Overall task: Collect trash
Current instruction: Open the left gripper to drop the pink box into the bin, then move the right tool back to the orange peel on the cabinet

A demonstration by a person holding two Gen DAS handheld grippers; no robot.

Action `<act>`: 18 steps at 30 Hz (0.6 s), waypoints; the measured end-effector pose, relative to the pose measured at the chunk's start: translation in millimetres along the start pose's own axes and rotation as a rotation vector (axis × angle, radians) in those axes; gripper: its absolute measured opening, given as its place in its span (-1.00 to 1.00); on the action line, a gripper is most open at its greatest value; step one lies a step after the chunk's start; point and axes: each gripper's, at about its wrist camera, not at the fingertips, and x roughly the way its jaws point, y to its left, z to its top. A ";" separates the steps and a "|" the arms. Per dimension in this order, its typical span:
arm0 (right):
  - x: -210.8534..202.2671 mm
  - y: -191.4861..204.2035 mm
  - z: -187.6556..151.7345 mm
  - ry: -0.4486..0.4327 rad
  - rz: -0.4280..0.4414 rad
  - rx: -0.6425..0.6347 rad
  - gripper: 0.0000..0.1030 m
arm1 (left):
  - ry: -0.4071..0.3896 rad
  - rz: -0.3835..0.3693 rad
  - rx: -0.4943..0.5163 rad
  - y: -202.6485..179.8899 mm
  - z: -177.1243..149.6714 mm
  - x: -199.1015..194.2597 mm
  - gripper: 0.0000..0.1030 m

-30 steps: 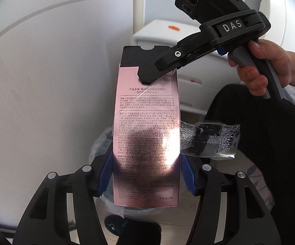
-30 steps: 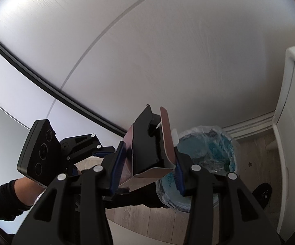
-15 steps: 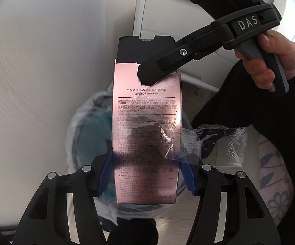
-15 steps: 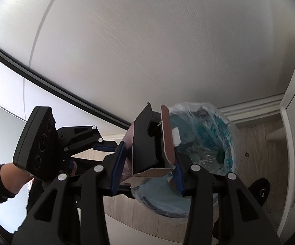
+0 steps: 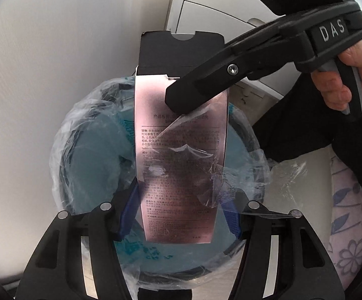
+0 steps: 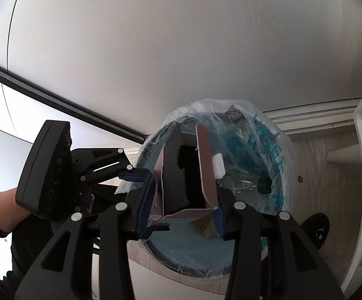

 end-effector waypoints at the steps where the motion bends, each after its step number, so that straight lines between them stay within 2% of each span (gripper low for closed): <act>1: 0.1 1.8 -1.4 0.001 -0.009 -0.009 -0.22 | -0.001 0.004 -0.002 -0.5 -0.2 0.2 0.17; 3: -0.8 5.8 -4.5 0.000 -0.029 -0.026 -0.12 | -0.008 0.018 -0.022 2.4 -1.0 -2.3 0.61; 5: -5.4 14.0 -4.5 -0.021 -0.061 -0.040 0.63 | -0.012 0.044 -0.026 3.3 -2.0 -5.1 0.82; 6: -10.7 18.4 -6.4 -0.042 -0.085 -0.059 0.78 | -0.013 0.055 -0.031 3.6 -2.4 -7.3 0.89; 11: -43.9 31.9 -7.8 -0.160 -0.144 -0.085 0.85 | -0.033 0.092 -0.031 -0.2 -2.5 -17.2 0.89; 18: -127.4 54.7 -14.9 -0.346 -0.237 -0.115 0.86 | -0.108 0.107 -0.066 -16.4 11.5 -49.0 0.89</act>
